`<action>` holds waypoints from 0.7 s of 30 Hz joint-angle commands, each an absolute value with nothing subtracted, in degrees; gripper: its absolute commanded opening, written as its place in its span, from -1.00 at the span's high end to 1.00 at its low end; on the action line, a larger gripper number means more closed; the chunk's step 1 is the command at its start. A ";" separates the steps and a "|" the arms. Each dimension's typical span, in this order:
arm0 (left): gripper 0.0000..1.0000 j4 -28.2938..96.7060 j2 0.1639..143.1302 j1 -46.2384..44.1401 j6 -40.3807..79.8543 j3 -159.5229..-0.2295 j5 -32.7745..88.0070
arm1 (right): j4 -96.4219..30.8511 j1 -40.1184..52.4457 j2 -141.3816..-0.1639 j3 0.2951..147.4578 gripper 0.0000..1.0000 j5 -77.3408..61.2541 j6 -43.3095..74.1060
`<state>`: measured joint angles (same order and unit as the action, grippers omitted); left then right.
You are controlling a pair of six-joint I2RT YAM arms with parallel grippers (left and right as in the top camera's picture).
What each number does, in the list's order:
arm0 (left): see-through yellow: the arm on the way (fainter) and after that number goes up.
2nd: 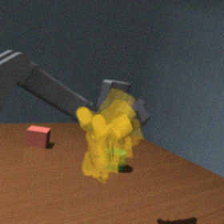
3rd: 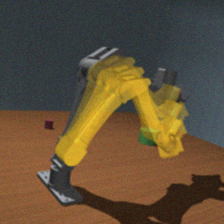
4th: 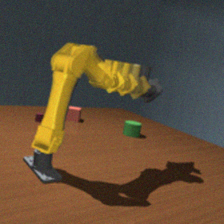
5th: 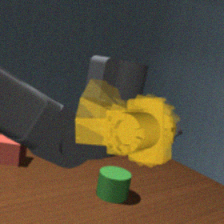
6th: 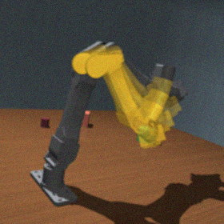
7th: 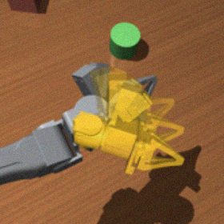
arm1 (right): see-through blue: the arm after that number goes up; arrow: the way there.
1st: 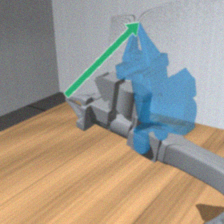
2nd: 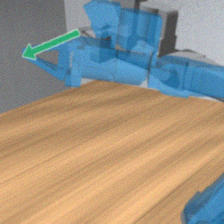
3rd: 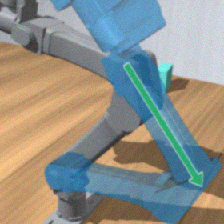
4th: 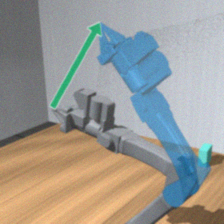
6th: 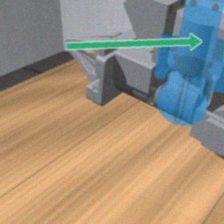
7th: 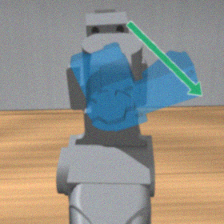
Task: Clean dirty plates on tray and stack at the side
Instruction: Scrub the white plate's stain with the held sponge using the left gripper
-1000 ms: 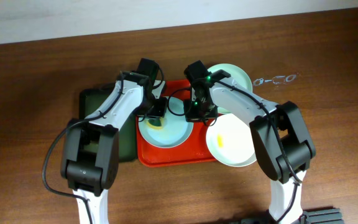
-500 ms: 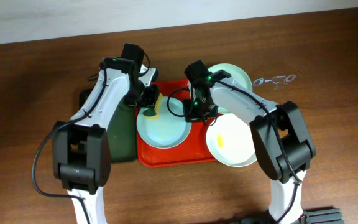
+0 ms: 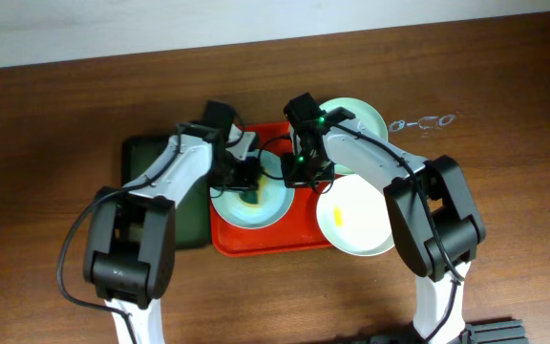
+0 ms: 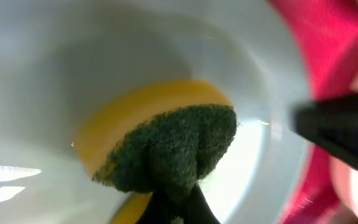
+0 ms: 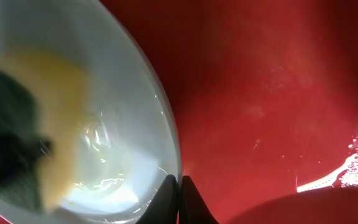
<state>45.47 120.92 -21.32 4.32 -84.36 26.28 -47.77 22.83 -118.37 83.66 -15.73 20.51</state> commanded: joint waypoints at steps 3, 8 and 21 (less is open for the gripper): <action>1.00 54.81 122.08 -22.24 4.25 -94.87 26.81 | -47.55 23.51 -118.45 83.40 0.92 -17.39 19.75; 1.00 57.93 122.13 -22.26 4.54 -96.64 9.91 | -47.57 23.51 -118.45 83.40 0.92 -17.39 19.75; 1.00 48.69 122.13 -24.88 9.15 -85.19 6.68 | -47.70 23.51 -118.45 83.40 0.92 -17.39 19.75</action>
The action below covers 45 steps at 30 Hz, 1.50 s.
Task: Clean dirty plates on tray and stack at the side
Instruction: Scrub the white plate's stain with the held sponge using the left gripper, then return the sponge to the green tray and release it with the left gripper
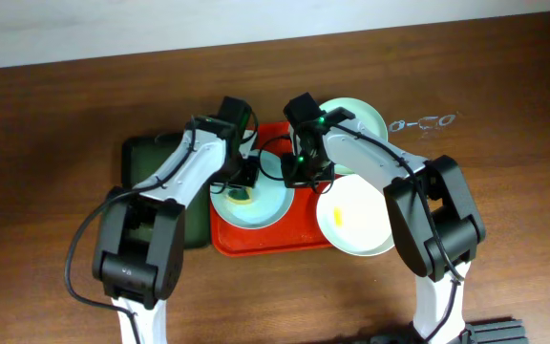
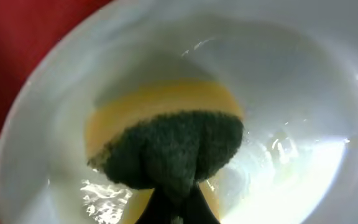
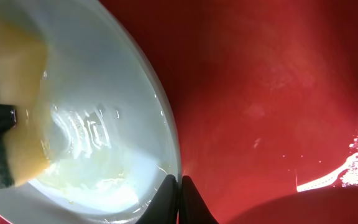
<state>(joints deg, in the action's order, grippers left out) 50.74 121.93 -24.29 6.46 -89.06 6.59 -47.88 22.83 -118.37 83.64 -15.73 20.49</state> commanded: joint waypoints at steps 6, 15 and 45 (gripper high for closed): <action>1.00 46.00 122.13 -25.61 9.34 -83.24 19.86 | -47.70 23.51 -118.45 83.40 0.92 -17.39 19.75; 1.00 52.69 114.74 -23.38 6.98 -93.30 28.93 | -47.70 23.51 -118.45 83.40 0.92 -17.39 19.75; 1.00 56.14 109.71 -9.10 5.43 -78.78 -9.06 | -47.75 23.51 -118.45 83.40 0.33 -17.37 19.75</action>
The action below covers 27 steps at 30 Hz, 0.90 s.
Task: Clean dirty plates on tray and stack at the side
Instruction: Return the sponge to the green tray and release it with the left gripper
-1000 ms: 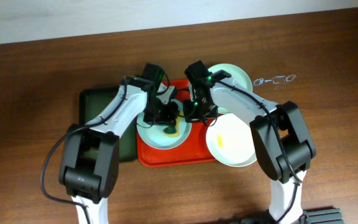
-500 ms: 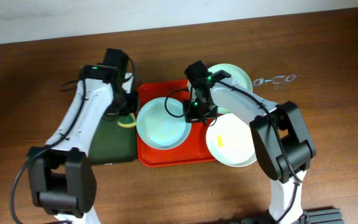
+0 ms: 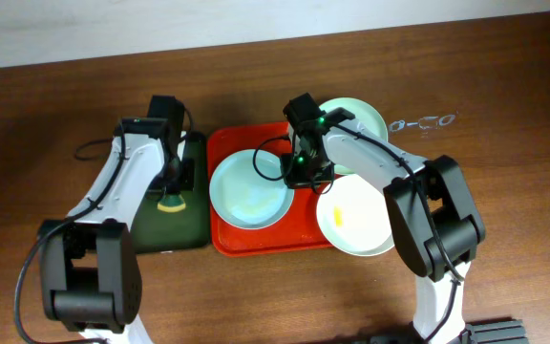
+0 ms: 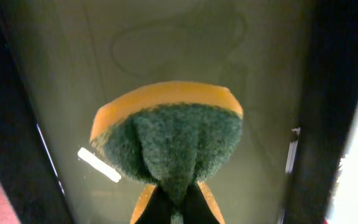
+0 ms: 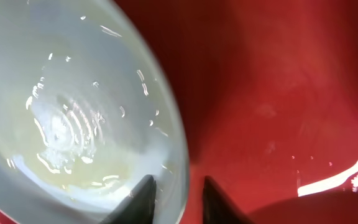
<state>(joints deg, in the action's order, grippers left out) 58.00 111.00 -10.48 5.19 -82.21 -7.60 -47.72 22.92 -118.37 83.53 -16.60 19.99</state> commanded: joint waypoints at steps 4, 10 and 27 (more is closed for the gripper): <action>1.00 50.50 109.71 -5.91 6.83 -73.47 -8.99 | -47.75 23.51 -118.45 83.40 0.21 -17.37 19.75; 0.99 49.93 109.69 -3.95 2.70 -73.38 -2.20 | -47.46 23.51 -118.45 83.00 0.20 -17.30 19.75; -0.98 55.11 97.32 1.02 9.82 -86.74 -1.45 | -46.24 23.57 -118.45 82.11 0.92 -15.20 19.77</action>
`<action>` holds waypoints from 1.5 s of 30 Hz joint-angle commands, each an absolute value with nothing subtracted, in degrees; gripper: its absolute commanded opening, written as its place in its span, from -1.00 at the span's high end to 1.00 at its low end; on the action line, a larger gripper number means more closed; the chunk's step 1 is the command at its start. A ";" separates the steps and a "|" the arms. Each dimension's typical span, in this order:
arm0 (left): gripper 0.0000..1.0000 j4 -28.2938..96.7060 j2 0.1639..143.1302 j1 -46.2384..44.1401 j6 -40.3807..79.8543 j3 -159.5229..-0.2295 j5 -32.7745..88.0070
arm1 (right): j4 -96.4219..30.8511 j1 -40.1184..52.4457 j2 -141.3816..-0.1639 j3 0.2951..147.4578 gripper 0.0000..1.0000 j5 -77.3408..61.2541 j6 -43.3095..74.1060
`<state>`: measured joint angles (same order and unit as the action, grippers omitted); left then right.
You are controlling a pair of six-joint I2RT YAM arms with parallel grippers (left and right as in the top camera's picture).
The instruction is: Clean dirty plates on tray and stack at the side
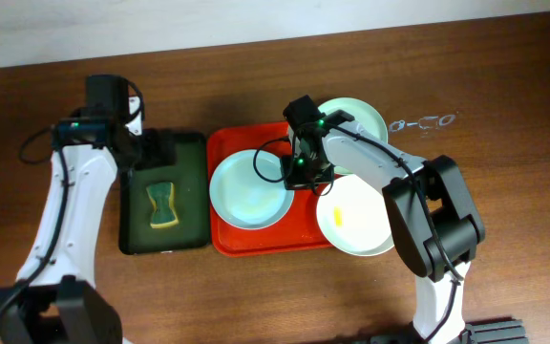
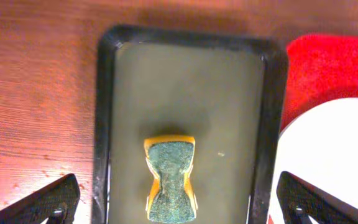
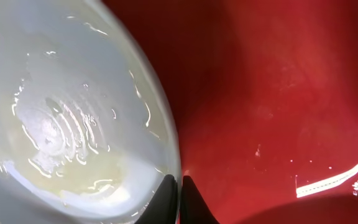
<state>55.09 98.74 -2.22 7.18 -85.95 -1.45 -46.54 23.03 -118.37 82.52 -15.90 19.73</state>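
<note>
A white plate [image 1: 249,188] lies wet on the red tray [image 1: 256,239]. My right gripper [image 3: 178,193] is shut on the plate's right rim, one finger inside and one outside. In the right wrist view the plate [image 3: 73,124] shows streaks of water. The yellow-and-green sponge [image 2: 171,180] lies flat in the dark green tray [image 2: 260,124], waisted in the middle. My left gripper [image 2: 176,208] hangs high above the sponge, open wide, holding nothing. Its fingertips [image 2: 51,199] show at the bottom corners.
A white plate with a yellow stain [image 1: 356,218] overlaps the red tray's right edge. A pale green plate [image 1: 356,119] sits behind it. Something clear and glinting [image 1: 423,122] lies on the brown table to the far right. The dark tray [image 1: 194,191] stands just left of the red one.
My left gripper let go of the sponge on the dark tray and now stands open, well above it. My right gripper's fingers, apart around the plate rim before, are shut on it again.
First my left gripper pressed the sponge into the white plate while my right pinched the rim. The sponge sat elsewhere in the plate a moment later. Then it was over the dark tray, still held. Now it lies free there.
</note>
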 commanded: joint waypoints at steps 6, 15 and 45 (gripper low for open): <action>-0.98 55.35 97.36 3.60 9.80 -86.72 -1.43 | -45.95 23.57 -118.45 81.58 0.91 -14.09 19.81; -0.99 55.35 97.38 3.60 9.80 -86.72 -1.43 | -46.02 23.57 -118.45 81.58 0.92 -14.13 19.81; -0.98 55.35 97.38 3.60 9.80 -86.72 -1.43 | -47.77 20.23 -117.47 80.47 0.92 -18.96 20.36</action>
<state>55.27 98.13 3.51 9.08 -85.95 -1.48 -47.72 20.53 -118.37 80.97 -17.80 20.75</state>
